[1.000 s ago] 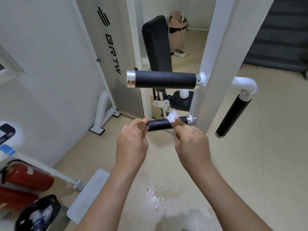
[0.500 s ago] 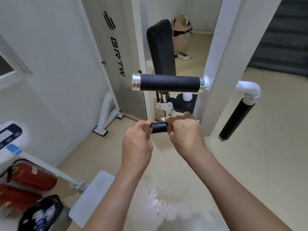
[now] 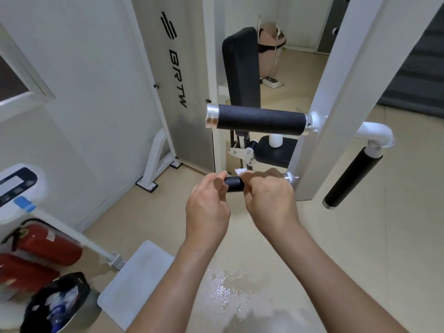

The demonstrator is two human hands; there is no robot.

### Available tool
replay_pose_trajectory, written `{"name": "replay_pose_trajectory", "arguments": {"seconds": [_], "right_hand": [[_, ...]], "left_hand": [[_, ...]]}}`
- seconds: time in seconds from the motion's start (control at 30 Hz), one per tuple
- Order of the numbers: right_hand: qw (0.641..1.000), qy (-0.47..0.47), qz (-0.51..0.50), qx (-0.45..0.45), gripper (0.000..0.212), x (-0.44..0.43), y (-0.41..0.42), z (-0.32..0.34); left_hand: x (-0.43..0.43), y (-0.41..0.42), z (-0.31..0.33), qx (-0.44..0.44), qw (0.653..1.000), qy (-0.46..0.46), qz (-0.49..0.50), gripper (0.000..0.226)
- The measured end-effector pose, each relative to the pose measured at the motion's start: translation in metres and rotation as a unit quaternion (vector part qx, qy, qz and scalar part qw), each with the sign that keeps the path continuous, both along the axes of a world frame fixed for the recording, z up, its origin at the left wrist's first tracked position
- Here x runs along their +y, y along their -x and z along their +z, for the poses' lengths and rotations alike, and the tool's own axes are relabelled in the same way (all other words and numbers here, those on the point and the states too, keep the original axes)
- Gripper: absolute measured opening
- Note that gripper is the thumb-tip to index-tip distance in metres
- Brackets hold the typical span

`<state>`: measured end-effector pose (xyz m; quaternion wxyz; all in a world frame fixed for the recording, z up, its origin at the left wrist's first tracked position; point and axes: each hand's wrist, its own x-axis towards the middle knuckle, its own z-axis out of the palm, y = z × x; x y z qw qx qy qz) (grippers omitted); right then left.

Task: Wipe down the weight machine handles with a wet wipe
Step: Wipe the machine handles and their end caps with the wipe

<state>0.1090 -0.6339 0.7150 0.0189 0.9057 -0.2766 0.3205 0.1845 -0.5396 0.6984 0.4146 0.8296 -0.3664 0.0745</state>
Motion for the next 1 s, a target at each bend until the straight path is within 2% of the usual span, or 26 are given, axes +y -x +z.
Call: {"name": "replay_pose_trajectory", "arguments": {"seconds": [0.1,0.2,0.33,0.43,0.5,0.6,0.73,0.93,1.0], "right_hand": [[1.0,0.003,0.008,0.002,0.031,0.006,-0.007,0.001],[0.999,0.03,0.02,-0.005,0.03,0.01,0.011,-0.008],[0.999,0.022,-0.039,-0.029,0.03,0.0,0.001,-0.003],[0.998,0.059,0.025,-0.025,0.029,0.021,-0.009,-0.01],[0.997,0.042,0.043,-0.039,0.034,0.018,-0.006,-0.009],[0.997,0.017,0.017,-0.077,0.029,0.01,-0.008,-0.006],[0.996,0.003,0.071,-0.053,0.03,0.025,-0.016,-0.016],[0.996,-0.07,-0.005,-0.054,0.014,0.021,-0.032,-0.002],[0.997,-0.05,0.015,-0.052,0.013,0.023,-0.037,-0.004]], "left_hand": [[-0.002,-0.002,0.001,0.003,1.0,0.001,0.0,0.029],[0.0,-0.002,0.0,0.003,1.0,0.004,-0.003,0.03],[-0.001,0.001,0.0,0.0,1.0,0.004,0.0,0.03],[0.002,0.0,0.003,0.045,0.999,0.012,0.0,0.036],[0.006,-0.001,0.005,0.067,0.998,0.015,-0.002,0.035],[0.006,-0.002,0.01,0.103,0.995,0.012,0.01,0.033],[0.006,-0.005,0.013,0.147,0.989,0.028,0.014,0.042],[0.007,-0.007,0.012,0.129,0.991,0.011,-0.022,0.049],[0.006,-0.011,0.015,0.141,0.99,0.003,-0.019,0.046]]}}
